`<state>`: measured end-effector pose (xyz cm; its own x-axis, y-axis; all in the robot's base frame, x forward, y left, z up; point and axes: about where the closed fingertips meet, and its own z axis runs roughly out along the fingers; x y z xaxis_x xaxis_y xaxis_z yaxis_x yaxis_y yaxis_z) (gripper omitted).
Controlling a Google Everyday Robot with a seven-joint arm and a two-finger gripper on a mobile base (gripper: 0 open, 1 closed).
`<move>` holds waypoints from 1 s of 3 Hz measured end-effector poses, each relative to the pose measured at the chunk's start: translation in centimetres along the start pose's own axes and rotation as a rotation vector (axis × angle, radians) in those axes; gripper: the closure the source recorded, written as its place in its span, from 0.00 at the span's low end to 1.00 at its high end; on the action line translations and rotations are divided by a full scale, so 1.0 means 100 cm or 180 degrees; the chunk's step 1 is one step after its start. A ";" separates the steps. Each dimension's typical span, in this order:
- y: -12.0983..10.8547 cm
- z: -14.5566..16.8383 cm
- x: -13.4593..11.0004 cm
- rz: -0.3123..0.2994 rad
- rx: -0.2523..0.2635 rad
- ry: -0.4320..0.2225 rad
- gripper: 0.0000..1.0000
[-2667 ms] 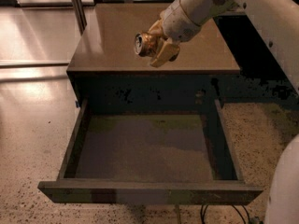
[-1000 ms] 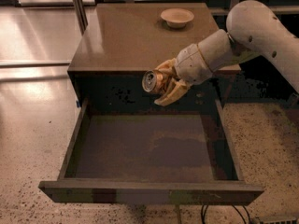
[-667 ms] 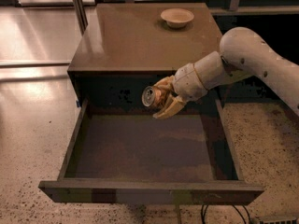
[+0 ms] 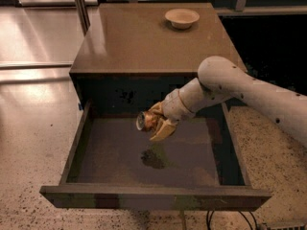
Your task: Place orange can into top drawer
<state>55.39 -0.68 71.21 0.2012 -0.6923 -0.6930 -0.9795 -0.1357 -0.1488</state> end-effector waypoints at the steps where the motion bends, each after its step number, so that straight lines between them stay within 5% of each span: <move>1: 0.011 0.027 0.013 0.0191 -0.0064 0.0085 1.00; 2: 0.034 0.048 0.027 0.0400 -0.0138 0.0112 1.00; 3: 0.034 0.048 0.027 0.0401 -0.0138 0.0112 1.00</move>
Offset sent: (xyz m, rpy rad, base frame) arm -0.0463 0.0080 -0.0854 -0.0542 0.1781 -0.1123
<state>52.70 0.40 65.45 0.0770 -0.7300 -0.6791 -0.9966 -0.0762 -0.0310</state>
